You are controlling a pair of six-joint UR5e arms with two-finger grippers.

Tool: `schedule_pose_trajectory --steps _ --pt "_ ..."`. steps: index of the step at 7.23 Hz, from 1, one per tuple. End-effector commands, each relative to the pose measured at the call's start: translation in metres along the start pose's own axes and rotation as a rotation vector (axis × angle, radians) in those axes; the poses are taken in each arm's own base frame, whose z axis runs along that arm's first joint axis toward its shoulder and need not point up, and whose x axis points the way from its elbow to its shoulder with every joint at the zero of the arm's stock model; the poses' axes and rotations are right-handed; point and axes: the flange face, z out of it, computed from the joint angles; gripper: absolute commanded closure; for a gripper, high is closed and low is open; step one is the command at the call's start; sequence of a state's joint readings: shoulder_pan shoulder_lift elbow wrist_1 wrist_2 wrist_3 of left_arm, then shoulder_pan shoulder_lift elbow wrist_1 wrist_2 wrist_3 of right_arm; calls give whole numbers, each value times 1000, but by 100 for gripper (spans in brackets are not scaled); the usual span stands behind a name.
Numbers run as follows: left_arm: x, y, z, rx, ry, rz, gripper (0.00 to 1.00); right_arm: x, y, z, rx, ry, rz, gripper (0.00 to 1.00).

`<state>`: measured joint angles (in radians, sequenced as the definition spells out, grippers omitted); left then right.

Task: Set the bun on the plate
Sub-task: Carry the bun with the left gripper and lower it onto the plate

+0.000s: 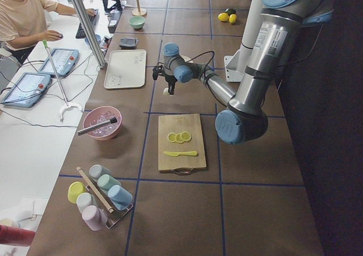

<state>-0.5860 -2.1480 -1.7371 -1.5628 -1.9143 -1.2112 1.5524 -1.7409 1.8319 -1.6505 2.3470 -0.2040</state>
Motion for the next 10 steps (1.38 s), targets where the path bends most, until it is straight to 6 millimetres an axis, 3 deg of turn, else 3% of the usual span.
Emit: schedule_pose_trajectory --steps 1,2,3,4,5,6,7,10 --pt "113 40 12 29 2 -50 84 1 2 1 -2 -2 3 0" --pt "153 44 23 45 -2 -47 84 0 1 1 -1 -2 1 0" --pt "178 37 41 45 6 -48 83 0 2 1 -2 -4 3 0" --pt "180 33 56 47 16 -43 80 1 2 2 -3 -5 4 0" --pt "177 32 58 48 13 -38 61 1 2 2 -3 -5 4 0" --pt "177 32 57 48 16 -33 28 0 2 1 -2 -5 3 0" --pt "177 30 54 51 19 -34 1 1 0 1 -2 -5 3 0" --pt "177 23 35 61 45 -36 0 1 0 2 -3 -5 4 0"
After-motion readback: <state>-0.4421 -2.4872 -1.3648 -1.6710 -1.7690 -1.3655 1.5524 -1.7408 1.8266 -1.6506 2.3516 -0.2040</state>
